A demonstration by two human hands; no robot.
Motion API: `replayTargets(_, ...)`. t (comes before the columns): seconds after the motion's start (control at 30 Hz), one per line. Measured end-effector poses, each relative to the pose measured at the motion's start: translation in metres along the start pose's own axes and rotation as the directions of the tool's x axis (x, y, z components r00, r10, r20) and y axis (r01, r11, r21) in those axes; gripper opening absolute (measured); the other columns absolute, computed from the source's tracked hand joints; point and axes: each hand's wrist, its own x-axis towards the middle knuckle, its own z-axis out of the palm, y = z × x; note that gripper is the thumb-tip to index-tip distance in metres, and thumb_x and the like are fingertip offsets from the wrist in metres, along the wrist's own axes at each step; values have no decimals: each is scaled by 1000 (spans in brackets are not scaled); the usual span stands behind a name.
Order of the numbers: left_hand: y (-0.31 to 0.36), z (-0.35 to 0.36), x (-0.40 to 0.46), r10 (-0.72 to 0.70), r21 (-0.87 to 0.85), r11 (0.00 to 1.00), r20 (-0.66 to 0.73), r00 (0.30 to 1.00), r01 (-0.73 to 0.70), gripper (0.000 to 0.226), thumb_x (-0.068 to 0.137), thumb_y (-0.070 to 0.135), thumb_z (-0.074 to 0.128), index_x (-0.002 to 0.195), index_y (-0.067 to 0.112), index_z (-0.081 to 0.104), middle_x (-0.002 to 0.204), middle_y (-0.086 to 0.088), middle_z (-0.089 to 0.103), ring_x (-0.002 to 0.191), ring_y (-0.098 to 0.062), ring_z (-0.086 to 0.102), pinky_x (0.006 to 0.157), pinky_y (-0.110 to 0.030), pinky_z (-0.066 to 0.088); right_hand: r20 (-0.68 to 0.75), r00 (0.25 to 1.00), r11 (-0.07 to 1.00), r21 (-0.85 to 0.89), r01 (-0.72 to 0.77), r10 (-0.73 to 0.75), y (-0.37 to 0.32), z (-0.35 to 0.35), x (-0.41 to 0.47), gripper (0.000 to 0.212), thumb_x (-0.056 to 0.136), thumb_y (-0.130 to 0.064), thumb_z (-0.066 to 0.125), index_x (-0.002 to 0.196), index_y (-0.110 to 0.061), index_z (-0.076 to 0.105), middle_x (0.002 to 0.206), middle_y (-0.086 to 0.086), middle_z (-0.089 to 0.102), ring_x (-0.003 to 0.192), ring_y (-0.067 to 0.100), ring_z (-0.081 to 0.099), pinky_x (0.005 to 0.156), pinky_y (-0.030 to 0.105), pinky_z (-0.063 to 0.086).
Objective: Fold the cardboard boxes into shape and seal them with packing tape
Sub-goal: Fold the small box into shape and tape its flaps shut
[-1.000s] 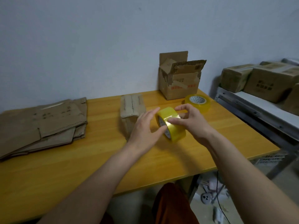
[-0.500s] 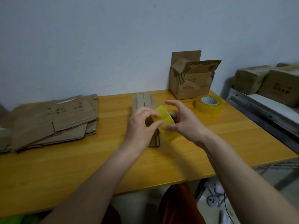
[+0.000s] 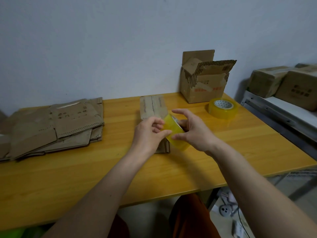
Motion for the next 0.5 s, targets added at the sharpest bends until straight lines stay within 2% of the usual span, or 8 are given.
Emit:
replayTargets(0.07,-1,0,0,-30,-26,999,34,999,31,30,78,19,78,103,17,61,83,2,62,70,-8,57,65,-18,51,12,1000,1000,-15,8,-8,0,0,1,81,75,-2,77,141,-26,36,113,12,64,106,29,60,91,50,51)
replayTargets(0.17,-2,1,0,-9,49,999,31,999,7,15,82,21,73,94,20,64,83,5,61,72,-7,55,64,-14,46,23,1000,999,-38,11,-10,1,1,2,80,75,-3,77,140,-27,37,114,13,62,107,30,59,91,50,51)
replayTargets(0.27,-3,3,-2,84,139,987,-18,996,-80,6,85,18,70,81,20,65,95,5,58,78,-8,55,67,-12,44,29,1000,999,-45,5,-4,2,1,2,80,75,-4,77,140,-28,37,116,13,61,109,30,58,92,50,50)
replayTargets(0.33,-4,8,-4,205,220,957,-46,978,-190,5,86,15,68,84,13,64,98,0,58,87,-14,56,75,-20,46,30,1000,999,-50,10,-8,2,1,2,78,77,-4,76,140,-27,37,117,13,61,109,29,57,93,49,50)
replayTargets(0.4,-4,15,-6,348,332,893,-76,934,-305,6,88,11,65,86,6,63,95,-7,60,91,-20,54,75,-22,39,32,999,998,-55,21,-19,-1,0,2,74,79,-4,74,140,-26,38,121,16,58,110,24,55,95,44,50)
replayTargets(0.5,2,23,-3,404,413,857,-167,899,-308,5,91,7,60,88,2,60,91,-11,59,87,-25,53,70,-23,31,40,997,996,-64,64,-62,-3,1,-1,76,80,-10,74,143,-25,34,133,10,50,121,19,48,101,38,44)
